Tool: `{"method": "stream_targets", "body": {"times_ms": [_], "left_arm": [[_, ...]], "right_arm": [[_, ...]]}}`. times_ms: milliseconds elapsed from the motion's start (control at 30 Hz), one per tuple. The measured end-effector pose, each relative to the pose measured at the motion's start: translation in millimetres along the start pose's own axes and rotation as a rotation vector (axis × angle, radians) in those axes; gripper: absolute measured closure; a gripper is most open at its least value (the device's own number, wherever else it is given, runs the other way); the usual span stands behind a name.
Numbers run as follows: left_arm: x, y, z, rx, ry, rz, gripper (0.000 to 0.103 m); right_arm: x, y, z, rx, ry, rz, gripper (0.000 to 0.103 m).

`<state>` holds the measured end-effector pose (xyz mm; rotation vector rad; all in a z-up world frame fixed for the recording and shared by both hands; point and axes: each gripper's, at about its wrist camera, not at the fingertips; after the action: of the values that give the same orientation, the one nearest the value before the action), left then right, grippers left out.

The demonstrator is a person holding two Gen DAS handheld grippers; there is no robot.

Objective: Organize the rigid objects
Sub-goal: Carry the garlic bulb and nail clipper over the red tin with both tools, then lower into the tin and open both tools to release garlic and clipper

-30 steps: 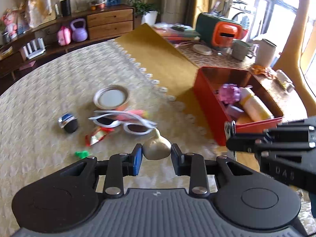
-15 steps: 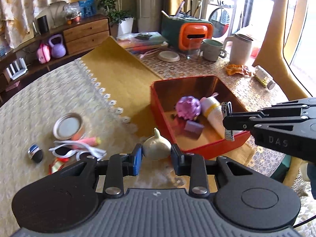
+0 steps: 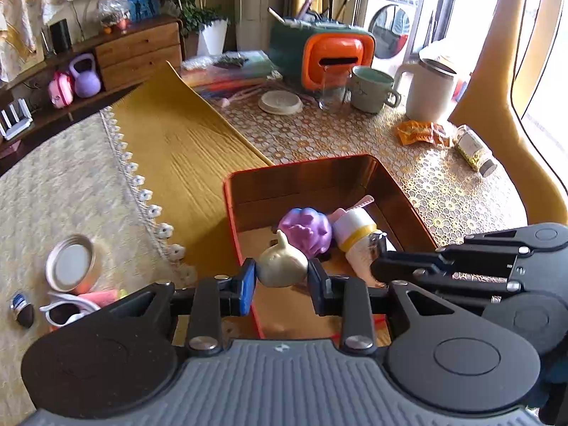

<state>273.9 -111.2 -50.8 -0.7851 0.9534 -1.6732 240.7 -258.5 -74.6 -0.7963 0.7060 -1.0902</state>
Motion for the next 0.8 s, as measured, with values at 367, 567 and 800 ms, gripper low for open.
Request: {"method": "stream_targets", "body": {"times_ms": [367, 567, 800], "left_arm": [[17, 43, 20, -0.089, 0.017, -0.019, 0.072], [16, 66, 27, -0.135, -0.012, -0.013, 0.072], [8, 83, 33, -0.165, -0.059, -0.026, 0.072]], "right_arm": [[0, 22, -3, -0.054, -0.020, 0.029, 0.098], [1, 33, -2, -0.080, -0.026, 0.039, 0.098], [5, 45, 2, -0.105, -0.035, 0.022, 0.098]]}}
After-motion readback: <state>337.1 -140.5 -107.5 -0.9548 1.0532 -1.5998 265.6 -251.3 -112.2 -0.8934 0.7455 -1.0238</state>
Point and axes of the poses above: each gripper's, at about its wrist camera, not at the fingertips, and y roughly the way its jaws point, x to its right, z to its top, and after that the axes turned 10 degrees about -x, right-handed
